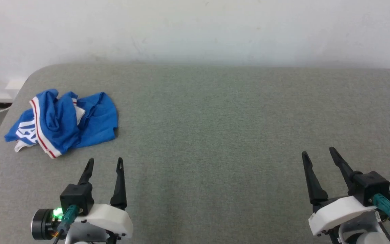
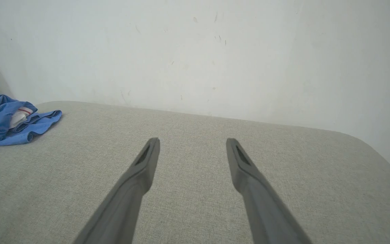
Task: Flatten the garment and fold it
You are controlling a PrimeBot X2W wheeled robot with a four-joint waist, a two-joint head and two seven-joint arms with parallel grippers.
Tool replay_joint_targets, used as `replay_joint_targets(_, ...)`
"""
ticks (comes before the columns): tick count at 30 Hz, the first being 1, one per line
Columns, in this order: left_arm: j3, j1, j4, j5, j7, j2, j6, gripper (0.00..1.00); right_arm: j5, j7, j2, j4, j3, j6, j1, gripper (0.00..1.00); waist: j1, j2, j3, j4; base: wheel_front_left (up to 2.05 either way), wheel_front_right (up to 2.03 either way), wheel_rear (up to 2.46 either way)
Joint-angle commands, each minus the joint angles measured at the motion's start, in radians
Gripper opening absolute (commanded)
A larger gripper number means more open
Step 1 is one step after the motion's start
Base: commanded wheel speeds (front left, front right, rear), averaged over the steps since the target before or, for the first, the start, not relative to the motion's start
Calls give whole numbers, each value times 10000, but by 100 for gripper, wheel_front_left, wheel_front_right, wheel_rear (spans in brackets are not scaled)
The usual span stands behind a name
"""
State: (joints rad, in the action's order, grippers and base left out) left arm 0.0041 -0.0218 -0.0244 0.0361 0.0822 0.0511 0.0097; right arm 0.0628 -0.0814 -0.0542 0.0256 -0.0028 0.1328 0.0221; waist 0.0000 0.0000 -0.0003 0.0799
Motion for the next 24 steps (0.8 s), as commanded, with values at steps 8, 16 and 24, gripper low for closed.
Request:
replay_joint_targets(8, 104, -199, -49, 112, 259, -4, 53, 100, 163, -268, 16, 87, 59, -9, 99, 100, 0, 0, -11, 678, 0, 0, 0)
replay_joint_targets(16, 124, -254, -44, 154, 426, -4, 43, 100, 258, -435, 19, 164, 115, -10, 159, 100, 0, 0, -52, 1344, 0, 0, 0)
replay_joint_targets(24, 117, -318, -23, 223, 593, -5, 22, 100, 409, -602, 21, 286, 88, -11, 169, 100, 0, 0, -48, 2037, 0, 0, 0)
